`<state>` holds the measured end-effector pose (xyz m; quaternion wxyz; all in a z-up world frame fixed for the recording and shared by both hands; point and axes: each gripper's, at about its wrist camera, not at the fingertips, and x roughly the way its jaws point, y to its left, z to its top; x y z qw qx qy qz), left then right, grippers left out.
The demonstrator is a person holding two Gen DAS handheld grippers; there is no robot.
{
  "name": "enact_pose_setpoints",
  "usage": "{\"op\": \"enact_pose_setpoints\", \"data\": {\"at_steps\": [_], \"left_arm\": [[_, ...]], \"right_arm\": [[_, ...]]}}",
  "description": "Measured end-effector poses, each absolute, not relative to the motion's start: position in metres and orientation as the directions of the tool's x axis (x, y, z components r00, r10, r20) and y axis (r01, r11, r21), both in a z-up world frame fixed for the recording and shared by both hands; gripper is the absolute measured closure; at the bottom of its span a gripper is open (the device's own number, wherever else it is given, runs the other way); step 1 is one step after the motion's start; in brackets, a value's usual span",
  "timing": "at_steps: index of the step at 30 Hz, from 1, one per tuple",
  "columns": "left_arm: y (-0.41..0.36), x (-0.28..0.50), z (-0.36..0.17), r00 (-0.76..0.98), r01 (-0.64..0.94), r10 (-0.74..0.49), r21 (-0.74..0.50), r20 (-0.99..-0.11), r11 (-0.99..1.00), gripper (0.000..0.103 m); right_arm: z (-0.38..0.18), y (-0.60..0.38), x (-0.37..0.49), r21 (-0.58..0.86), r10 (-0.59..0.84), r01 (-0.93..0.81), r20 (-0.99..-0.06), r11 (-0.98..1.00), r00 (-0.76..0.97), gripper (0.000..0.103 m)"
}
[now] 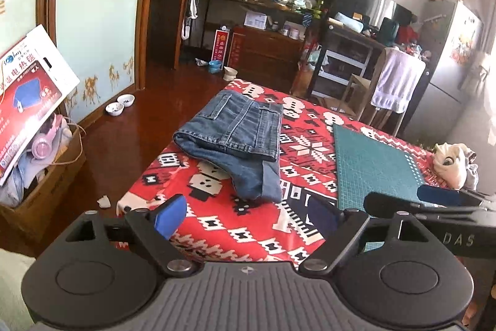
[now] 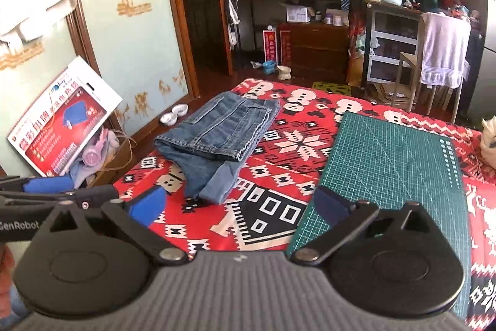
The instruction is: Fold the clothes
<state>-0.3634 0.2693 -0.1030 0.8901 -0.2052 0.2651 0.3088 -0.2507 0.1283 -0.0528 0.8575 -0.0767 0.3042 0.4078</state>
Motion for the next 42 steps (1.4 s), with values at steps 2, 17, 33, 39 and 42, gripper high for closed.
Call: {"op": "enact_pose_setpoints", "data": {"at_steps": [2,17,33,39,42], "left_arm": [[0.266,-0.363,-0.103,0.648,-0.678,0.45,-0.196,-0.615,0.709,0.016],[0.237,-0.355,-0.094,0.504,-0.729,0.531,-0.006,-0.681,0.685,0.014],[0.237,-0.351,-0.059,0.43,-0.765,0.536,0.021,-0.726,0.643,0.014],[0.238,-0.352,-0.051,0.434,-0.77,0.534,0.009,-0.725,0.639,0.014],[0.237,-0.352,-0.048,0.429,-0.772,0.541,0.017,-0.723,0.636,0.014]], "right_arm": [[-0.054,0.124,-0.252,0.106,0.645,-0.746,-0.592,0.657,0.484,0.0],[-0.047,0.124,-0.264,0.007,0.533,-0.71,-0.666,0.704,0.522,0.0],[-0.011,0.125,-0.268,-0.019,0.472,-0.677,-0.702,0.736,0.533,0.001],[0.004,0.125,-0.272,-0.025,0.476,-0.685,-0.701,0.729,0.531,0.001],[0.009,0.125,-0.273,-0.017,0.482,-0.685,-0.698,0.728,0.529,0.001]]}}
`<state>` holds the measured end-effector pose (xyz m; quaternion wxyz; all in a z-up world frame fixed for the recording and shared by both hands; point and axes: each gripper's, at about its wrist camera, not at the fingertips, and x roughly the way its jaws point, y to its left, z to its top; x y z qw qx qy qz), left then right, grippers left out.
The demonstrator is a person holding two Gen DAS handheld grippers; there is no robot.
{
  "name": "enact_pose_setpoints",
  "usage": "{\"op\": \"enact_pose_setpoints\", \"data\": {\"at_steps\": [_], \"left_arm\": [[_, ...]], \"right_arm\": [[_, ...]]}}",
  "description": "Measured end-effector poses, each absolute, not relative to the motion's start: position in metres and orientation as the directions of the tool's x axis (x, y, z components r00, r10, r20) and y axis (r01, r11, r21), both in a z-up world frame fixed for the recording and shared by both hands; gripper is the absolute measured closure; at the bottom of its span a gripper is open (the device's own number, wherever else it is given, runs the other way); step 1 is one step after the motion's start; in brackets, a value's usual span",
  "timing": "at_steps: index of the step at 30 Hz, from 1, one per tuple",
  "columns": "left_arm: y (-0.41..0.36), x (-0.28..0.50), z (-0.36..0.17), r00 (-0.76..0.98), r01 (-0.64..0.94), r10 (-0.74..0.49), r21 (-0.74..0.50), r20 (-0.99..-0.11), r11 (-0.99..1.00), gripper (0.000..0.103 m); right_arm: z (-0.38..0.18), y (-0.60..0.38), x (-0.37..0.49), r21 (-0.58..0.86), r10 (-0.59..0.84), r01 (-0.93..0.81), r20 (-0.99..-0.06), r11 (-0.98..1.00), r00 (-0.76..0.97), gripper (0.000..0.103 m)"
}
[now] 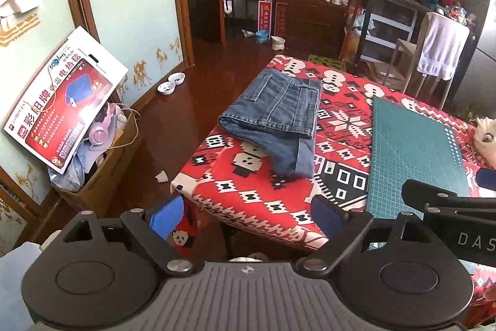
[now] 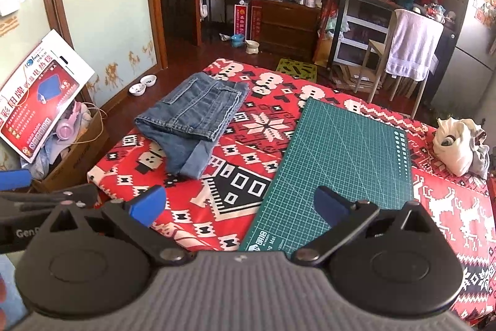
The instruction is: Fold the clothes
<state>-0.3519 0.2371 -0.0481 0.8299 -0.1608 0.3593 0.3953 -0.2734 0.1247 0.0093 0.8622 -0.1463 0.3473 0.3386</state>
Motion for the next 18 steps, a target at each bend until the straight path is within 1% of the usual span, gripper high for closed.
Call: {"op": "enact_pose_setpoints", "data": {"at_steps": [18], "left_arm": [[0.2373,-0.3542,-0.047,0.419,-0.777,0.549,0.027,-0.723,0.629,0.014]], "right_arm": [[0.0137,0.1257,-0.2768,-0.038,0.48,-0.693,-0.694,0.72,0.536,0.001]]}}
